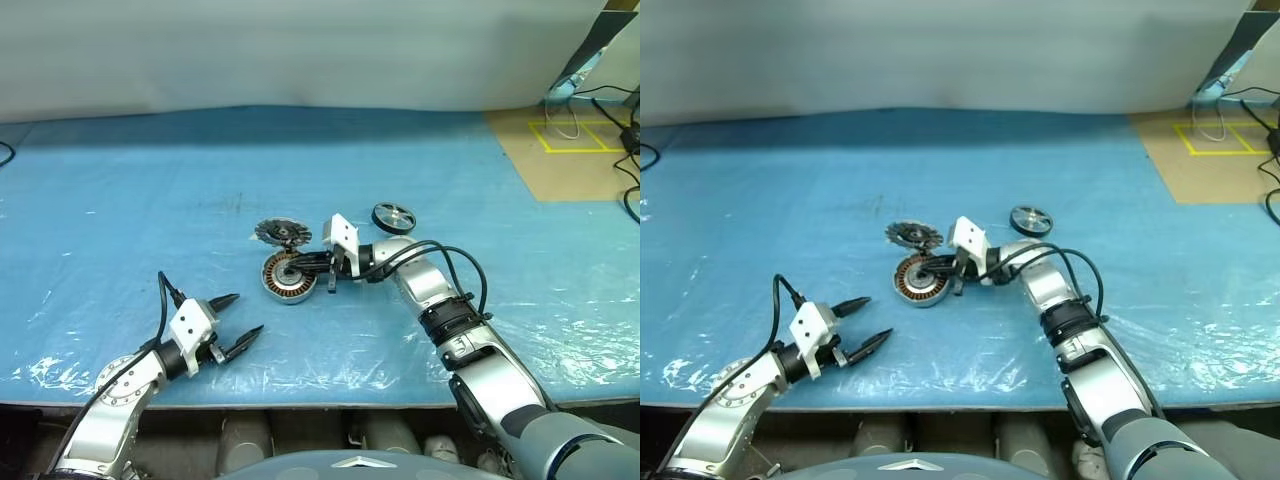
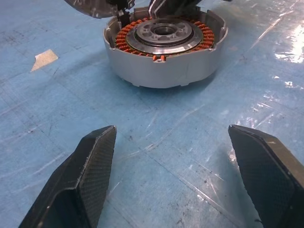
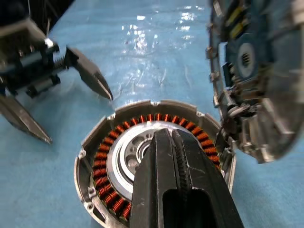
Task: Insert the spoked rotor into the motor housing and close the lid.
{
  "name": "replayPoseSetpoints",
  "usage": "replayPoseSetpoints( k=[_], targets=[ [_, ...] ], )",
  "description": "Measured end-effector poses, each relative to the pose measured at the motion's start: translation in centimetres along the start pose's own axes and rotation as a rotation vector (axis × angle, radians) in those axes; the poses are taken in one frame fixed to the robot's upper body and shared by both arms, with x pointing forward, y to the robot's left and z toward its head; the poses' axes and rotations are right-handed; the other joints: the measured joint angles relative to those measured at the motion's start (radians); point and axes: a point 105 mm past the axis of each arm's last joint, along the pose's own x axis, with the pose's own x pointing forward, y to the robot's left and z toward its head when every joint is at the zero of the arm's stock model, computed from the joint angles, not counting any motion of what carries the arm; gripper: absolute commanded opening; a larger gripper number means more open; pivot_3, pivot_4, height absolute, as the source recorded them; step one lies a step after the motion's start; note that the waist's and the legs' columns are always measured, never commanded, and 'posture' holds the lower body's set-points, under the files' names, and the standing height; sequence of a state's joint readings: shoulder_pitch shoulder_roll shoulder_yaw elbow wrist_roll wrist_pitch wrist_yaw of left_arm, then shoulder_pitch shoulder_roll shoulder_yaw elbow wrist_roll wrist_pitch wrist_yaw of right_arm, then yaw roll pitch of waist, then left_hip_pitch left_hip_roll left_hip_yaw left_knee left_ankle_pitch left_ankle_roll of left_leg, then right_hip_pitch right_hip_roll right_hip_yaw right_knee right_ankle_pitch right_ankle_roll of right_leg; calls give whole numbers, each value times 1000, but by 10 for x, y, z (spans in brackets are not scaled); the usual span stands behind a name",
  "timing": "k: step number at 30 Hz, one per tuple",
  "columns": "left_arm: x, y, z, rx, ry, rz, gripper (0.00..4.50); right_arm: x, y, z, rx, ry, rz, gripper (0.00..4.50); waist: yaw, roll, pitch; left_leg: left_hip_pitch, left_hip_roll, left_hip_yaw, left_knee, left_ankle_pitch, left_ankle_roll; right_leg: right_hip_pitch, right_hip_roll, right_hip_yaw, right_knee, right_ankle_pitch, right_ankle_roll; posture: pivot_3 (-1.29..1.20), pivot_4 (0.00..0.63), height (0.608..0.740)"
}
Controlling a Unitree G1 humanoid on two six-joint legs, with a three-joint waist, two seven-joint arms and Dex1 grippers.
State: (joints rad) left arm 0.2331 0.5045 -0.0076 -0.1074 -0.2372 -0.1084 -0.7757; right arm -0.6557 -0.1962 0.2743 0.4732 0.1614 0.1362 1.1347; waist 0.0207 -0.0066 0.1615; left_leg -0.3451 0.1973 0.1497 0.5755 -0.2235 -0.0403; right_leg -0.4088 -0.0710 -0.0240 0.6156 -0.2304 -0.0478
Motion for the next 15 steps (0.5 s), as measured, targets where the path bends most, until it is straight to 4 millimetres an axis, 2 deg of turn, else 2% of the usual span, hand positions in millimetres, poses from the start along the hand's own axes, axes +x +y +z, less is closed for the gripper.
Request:
replayPoseSetpoints(
  k=[3, 8, 11, 15],
  targets=[
    [1, 1, 2, 4, -5, -1, 3979, 1, 0, 7, -4, -13, 4, 34, 0, 0, 0, 0, 0, 0, 0, 1, 1, 0, 0, 0, 0, 0, 0, 0, 150, 740],
    [4, 1, 8, 6, -14, -3, 3979, -2, 0, 8, -8, 0, 10, 34, 2, 0, 0, 0, 0, 0, 0, 0, -1, 0, 0, 0, 0, 0, 0, 0, 150, 740],
    [5, 0, 17, -12, -43, -12, 3979, -23, -4, 8, -34, 45, -18, 34, 10, 0, 0, 0, 0, 0, 0, 0, -1, 0, 0, 0, -1, 0, 0, 0, 150, 740],
    [2, -7, 35, -24, -85, -65, 3979, -61, -10, 2, -35, 103, -113, 34, 20, 0, 0, 0, 0, 0, -1, 0, 0, 0, 0, 0, -2, 0, 0, 0, 150, 740]
  ],
)
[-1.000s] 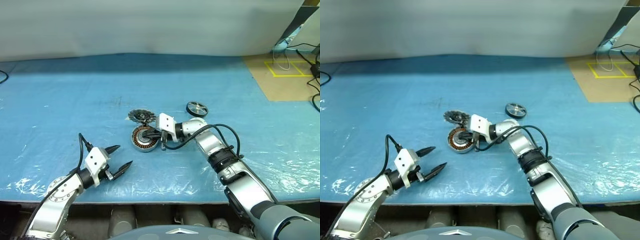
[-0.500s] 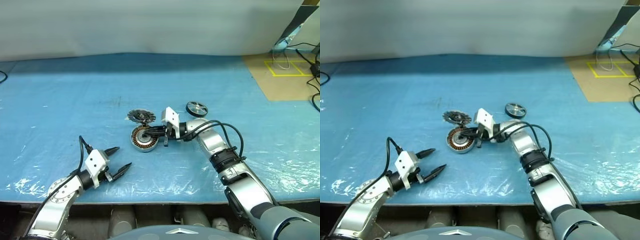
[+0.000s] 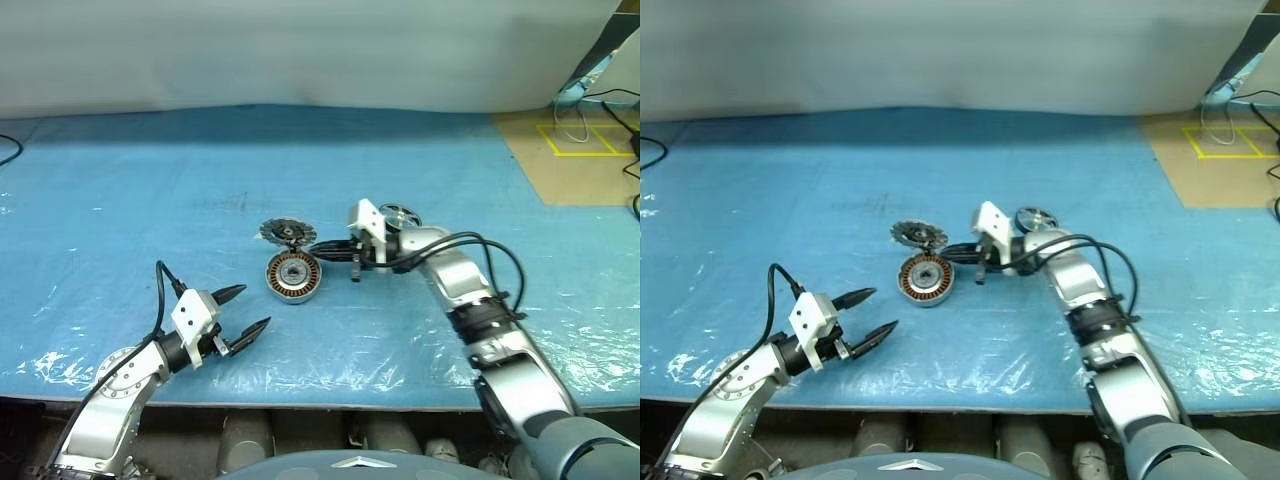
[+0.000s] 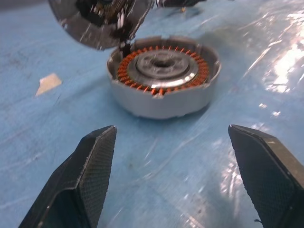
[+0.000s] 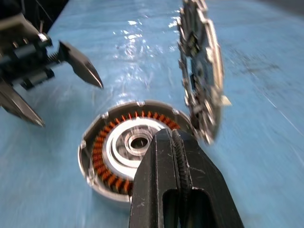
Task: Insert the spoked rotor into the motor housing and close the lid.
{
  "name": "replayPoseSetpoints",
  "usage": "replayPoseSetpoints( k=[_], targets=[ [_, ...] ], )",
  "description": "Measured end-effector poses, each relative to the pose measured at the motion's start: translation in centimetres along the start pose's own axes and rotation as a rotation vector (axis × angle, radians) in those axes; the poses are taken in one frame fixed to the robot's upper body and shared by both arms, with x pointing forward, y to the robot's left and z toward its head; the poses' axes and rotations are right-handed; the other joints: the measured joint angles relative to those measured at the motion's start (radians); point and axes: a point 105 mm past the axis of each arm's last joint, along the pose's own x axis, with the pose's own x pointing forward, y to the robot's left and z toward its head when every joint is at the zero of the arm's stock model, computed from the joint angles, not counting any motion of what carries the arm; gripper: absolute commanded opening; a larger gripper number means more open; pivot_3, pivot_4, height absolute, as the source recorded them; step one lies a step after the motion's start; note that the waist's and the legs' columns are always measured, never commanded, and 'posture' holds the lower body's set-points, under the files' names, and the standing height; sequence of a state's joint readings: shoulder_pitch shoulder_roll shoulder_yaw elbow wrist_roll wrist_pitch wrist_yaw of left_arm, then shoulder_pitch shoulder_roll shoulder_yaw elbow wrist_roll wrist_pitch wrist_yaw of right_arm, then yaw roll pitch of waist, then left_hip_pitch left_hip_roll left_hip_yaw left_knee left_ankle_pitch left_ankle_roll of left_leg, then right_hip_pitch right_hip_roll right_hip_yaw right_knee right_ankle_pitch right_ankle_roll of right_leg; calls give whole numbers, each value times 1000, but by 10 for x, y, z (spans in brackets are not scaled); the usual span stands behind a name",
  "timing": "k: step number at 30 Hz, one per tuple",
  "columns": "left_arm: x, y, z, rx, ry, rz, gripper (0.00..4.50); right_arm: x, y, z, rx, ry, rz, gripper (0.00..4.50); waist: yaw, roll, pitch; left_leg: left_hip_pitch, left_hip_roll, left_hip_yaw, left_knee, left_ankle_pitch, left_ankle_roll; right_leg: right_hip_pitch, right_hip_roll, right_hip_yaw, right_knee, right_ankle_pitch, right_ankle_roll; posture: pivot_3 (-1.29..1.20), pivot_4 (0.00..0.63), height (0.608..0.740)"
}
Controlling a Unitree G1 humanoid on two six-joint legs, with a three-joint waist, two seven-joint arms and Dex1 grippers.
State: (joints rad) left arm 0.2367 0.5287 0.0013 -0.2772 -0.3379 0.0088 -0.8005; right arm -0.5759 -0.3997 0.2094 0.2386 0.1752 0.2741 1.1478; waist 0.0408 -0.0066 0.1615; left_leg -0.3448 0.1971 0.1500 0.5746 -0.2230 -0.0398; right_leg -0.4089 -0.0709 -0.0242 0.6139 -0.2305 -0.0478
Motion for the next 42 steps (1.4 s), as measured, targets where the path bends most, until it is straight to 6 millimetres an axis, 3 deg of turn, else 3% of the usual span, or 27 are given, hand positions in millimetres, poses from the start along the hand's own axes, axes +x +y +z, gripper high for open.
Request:
replayPoseSetpoints(
  k=[5, 8, 12, 17, 23, 27, 34, 42],
  targets=[
    [2, 0, 15, -34, -32, -16, 3979, -24, -8, -1, -3, 33, -110, 34, -5, 0, 0, 0, 0, 1, -1, -1, -2, 1, 0, 1, 1, 0, 0, 0, 150, 740],
    [16, 3, 37, -77, -108, -2, 3979, -38, -24, 8, -22, 47, -244, 594, 0, 0, 0, 2, 0, 1, 0, 1, -6, 2, 0, 1, 1, 0, 0, 0, 150, 740],
    [27, 7, 56, -109, -167, -15, 3979, -53, -51, 15, -70, 110, -409, 1949, -2, 0, 0, 0, -1, 1, -1, 2, -7, 1, 1, 1, 1, 0, 0, 0, 150, 740],
    [31, 7, 62, -126, -177, -50, 3979, -70, -84, 22, -37, 174, -562, 3554, -2, 0, 0, -2, -3, 1, -1, 4, -4, 0, 2, 1, 1, 0, 0, 0, 150, 740],
    [30, 3, 59, -151, -158, -101, 3979, -87, -108, 13, 70, 258, -653, 3554, 0, 0, 0, -3, -5, 1, -1, 4, -4, -1, 2, 1, 0, 0, 0, 0, 150, 740],
    [31, 4, 59, -152, -160, -101, 3979, -96, -108, -2, 96, 342, -636, 3554, 2, 0, 0, -4, -5, 1, 0, 4, -3, -1, 2, 1, 0, 0, 0, 0, 150, 740],
    [31, 3, 58, -160, -164, -94, 3979, -102, -101, -7, 101, 378, -559, 3554, 1, 1, 0, -4, -4, 1, 1, 4, -3, -1, 2, 1, 2, 0, 0, 0, 150, 740],
    [32, 5, 57, -155, -159, -77, 3979, -92, -101, -23, 106, 410, -573, 3554, 1, 1, 0, -4, 0, 1, 2, 4, -3, -1, 2, 1, 2, 0, 0, 0, 150, 740]
  ],
)
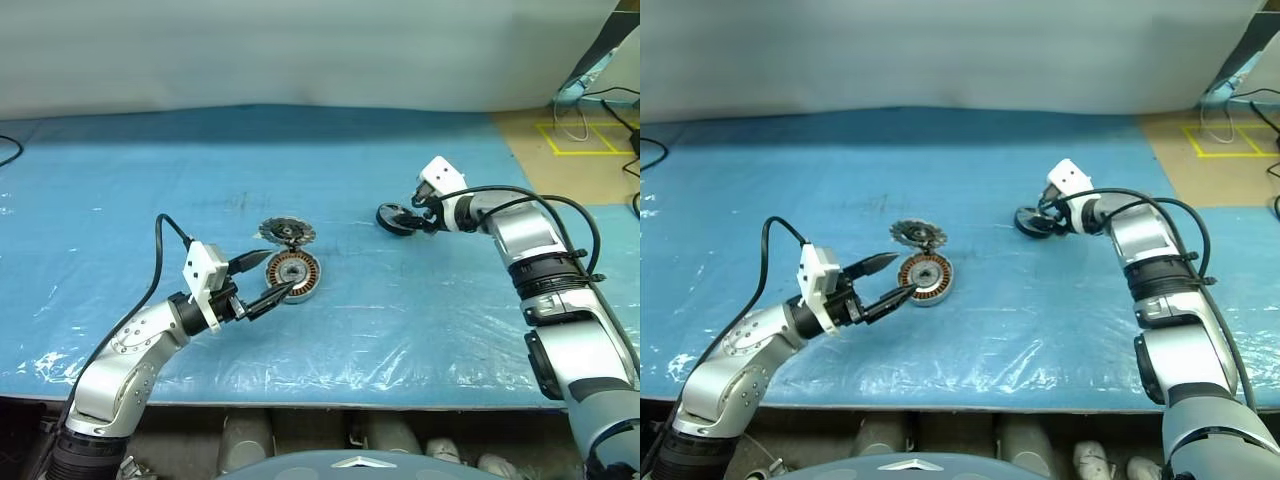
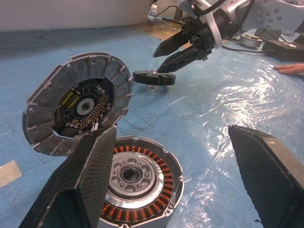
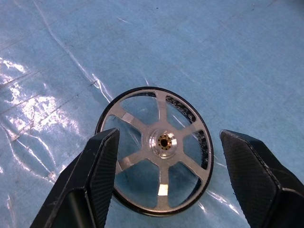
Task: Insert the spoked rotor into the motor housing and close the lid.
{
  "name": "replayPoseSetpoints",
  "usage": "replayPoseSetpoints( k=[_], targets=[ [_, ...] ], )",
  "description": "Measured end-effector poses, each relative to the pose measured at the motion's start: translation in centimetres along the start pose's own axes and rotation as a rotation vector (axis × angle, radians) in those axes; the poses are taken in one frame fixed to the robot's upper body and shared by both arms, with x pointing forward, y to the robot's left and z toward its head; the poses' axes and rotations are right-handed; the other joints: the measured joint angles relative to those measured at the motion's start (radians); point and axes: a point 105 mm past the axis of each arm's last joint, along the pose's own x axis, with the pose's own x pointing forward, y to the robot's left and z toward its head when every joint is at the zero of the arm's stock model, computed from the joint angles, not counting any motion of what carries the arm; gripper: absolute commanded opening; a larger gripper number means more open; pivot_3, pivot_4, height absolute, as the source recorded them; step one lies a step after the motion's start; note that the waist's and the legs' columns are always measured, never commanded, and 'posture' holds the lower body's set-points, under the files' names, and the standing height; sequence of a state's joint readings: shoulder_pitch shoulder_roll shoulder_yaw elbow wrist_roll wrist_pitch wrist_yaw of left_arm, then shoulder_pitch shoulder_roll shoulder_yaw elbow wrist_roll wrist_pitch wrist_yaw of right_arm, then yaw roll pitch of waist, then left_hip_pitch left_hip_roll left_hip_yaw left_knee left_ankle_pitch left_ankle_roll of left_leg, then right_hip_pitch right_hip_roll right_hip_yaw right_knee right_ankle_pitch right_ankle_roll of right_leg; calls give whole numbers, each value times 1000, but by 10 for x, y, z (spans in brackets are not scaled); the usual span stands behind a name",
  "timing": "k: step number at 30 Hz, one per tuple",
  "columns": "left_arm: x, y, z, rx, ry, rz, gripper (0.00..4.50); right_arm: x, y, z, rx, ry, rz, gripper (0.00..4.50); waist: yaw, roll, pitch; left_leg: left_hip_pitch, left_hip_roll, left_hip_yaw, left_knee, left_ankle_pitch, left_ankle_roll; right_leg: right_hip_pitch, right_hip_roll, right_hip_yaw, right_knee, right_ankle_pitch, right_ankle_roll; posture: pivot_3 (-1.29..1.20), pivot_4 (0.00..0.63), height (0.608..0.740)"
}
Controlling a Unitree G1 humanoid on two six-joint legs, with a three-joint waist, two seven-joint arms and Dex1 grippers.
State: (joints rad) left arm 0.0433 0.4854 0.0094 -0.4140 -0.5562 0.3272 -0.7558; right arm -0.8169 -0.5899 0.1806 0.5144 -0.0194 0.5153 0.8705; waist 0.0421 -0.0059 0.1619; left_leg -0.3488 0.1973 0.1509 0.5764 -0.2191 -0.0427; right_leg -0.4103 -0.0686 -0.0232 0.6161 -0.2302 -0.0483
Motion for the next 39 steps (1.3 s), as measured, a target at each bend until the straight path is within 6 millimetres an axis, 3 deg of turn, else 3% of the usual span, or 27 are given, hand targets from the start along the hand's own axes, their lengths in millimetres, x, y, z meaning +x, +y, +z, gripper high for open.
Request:
replayPoseSetpoints(
  k=[12, 19, 26, 33, 39],
  targets=[
    [1, 1, -1, 20, 13, 7, 3979, 10, 10, -12, -19, 48, 33, 3554, 2, 0, 0, 0, 0, 0, 0, 0, 0, 0, 0, 0, 0, 0, 0, 0, 150, 740],
    [1, 2, -2, 23, 16, 10, 3979, 9, 12, -10, -41, 34, 42, 1450, 0, 0, 0, 1, 0, 0, 0, 0, 0, 1, 0, 0, 0, 0, 0, 0, 150, 740],
    [-6, 6, -18, 8, 34, 10, 3979, 8, 17, -8, -67, 6, 44, 1450, 0, 0, 0, 2, 1, 0, 0, -1, 0, 2, 1, 0, 1, 0, 0, 0, 150, 740],
    [-23, 8, -37, 39, 101, -16, 3979, 5, 54, 0, -49, -150, 159, 1450, 0, 0, 0, 2, 2, 0, 0, -2, 2, 1, 1, 0, 0, 0, 0, 0, 150, 740],
    [-31, 10, -48, 37, 123, -23, 3979, -22, 77, 18, 21, -355, 305, 1450, 5, 0, 0, 3, 2, 0, -1, -2, 2, 1, 1, 0, -1, 0, 0, 0, 150, 740]
  ],
)
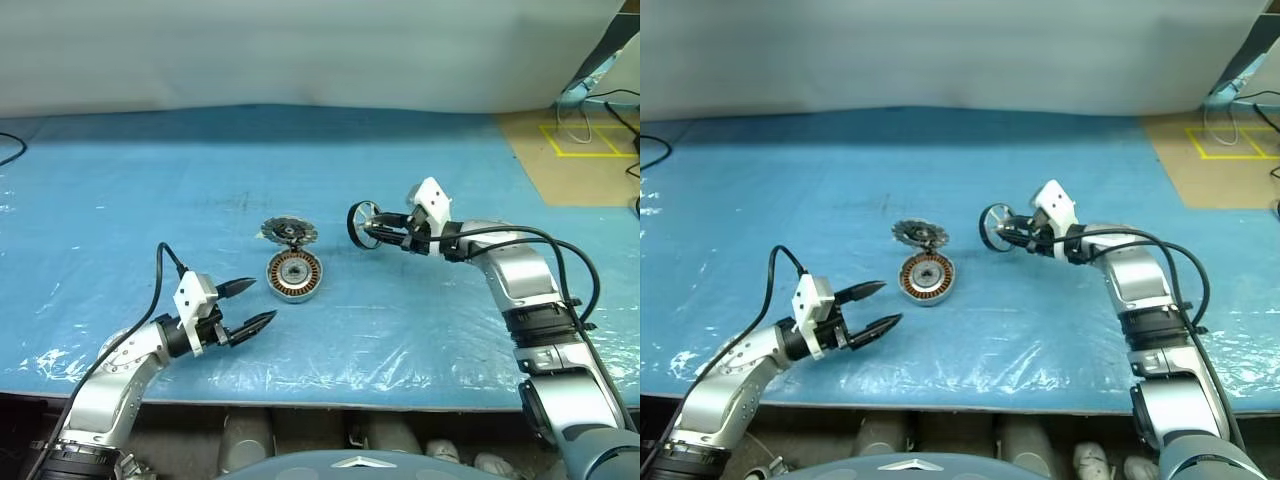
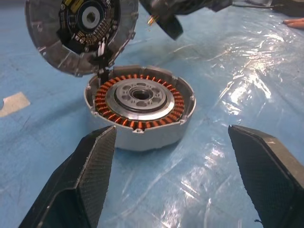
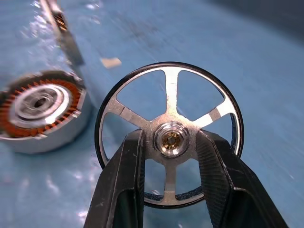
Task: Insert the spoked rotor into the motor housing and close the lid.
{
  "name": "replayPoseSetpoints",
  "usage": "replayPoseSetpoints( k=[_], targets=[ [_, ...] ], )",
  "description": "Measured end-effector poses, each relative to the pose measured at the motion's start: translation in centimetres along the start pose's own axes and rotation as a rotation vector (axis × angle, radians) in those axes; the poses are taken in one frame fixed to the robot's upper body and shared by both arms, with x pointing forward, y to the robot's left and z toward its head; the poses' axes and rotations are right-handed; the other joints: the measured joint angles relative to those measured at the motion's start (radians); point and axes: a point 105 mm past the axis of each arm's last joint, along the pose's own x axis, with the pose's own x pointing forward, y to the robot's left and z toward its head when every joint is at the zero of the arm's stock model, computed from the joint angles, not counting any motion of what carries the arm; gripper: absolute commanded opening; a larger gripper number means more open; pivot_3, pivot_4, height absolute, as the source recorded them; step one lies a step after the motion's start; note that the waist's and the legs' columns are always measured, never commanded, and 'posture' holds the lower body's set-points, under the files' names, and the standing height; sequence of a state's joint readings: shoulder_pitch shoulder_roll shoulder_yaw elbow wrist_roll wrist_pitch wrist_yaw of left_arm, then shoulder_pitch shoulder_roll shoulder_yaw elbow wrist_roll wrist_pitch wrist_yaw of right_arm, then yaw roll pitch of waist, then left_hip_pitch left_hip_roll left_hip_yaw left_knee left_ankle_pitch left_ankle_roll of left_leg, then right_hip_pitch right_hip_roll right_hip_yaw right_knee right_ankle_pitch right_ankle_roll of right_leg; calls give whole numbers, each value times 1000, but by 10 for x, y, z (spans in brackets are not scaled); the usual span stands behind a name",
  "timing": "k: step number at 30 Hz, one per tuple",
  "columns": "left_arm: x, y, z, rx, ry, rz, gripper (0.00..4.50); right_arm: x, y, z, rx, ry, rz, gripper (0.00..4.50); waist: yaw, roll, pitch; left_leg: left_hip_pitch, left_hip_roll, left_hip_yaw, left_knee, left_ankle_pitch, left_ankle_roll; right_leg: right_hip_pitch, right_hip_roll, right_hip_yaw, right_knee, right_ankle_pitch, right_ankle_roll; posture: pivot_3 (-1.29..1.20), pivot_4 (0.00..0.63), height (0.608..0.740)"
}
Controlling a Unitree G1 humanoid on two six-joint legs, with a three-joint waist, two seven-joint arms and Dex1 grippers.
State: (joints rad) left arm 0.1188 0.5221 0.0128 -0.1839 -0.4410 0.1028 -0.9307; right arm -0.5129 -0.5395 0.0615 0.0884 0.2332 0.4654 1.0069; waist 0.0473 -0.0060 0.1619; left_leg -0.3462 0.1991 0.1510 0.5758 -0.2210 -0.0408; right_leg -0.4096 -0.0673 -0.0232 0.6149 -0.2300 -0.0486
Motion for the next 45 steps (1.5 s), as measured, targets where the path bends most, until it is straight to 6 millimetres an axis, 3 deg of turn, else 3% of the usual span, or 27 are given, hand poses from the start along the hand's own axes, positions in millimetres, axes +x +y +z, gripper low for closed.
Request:
replayPoseSetpoints(
  k=[5, 9, 12, 17, 24, 28, 45],
  targets=[
    [-4, 1, -3, 48, 37, -15, 3979, -17, 39, -6, 80, 1, 184, 1450, 1, 0, 0, 0, 0, 0, -2, 0, 0, 1, 0, 0, -3, 0, 0, 0, 150, 740],
    [-4, 2, -2, 51, 36, -16, 3979, -24, 61, 2, 111, -23, 303, 1450, -7, 0, 0, 1, 0, 0, -3, -1, -1, 2, 0, 0, -3, 0, 0, 0, 150, 740],
    [-2, 3, 0, 57, 32, -18, 3979, -19, 67, 7, 125, -45, 349, 1450, -6, 0, 0, 1, 0, 0, -4, -1, -3, 2, 0, 0, -3, 0, 0, 0, 150, 740],
    [0, 5, 4, 74, 30, -21, 3979, 6, 94, 9, 93, -40, 489, 1450, -6, 0, 0, 1, 0, 0, -4, 0, -2, 1, 0, 0, -4, 0, 0, 0, 150, 740],
    [-7, 6, -3, 75, 66, -8, 3979, 41, 78, 17, 6, -77, 427, 1450, -7, 0, 0, 1, 0, 0, -4, 0, -5, 1, 0, -1, -4, 0, 0, 0, 150, 740],
    [-9, 5, -7, 66, 73, 4, 3979, 52, 83, 24, -17, -100, 451, 1450, -6, 0, 0, 1, 0, 0, -4, 2, -3, 1, 0, -1, -6, 0, 0, 0, 150, 740],
    [-6, 6, 2, 83, 35, 44, 3979, 63, 78, 13, -124, -28, 447, 1450, -6, 0, 0, 1, 0, 0, -4, 2, -3, 1, 0, -1, -5, 0, 0, 0, 150, 740]
  ],
)
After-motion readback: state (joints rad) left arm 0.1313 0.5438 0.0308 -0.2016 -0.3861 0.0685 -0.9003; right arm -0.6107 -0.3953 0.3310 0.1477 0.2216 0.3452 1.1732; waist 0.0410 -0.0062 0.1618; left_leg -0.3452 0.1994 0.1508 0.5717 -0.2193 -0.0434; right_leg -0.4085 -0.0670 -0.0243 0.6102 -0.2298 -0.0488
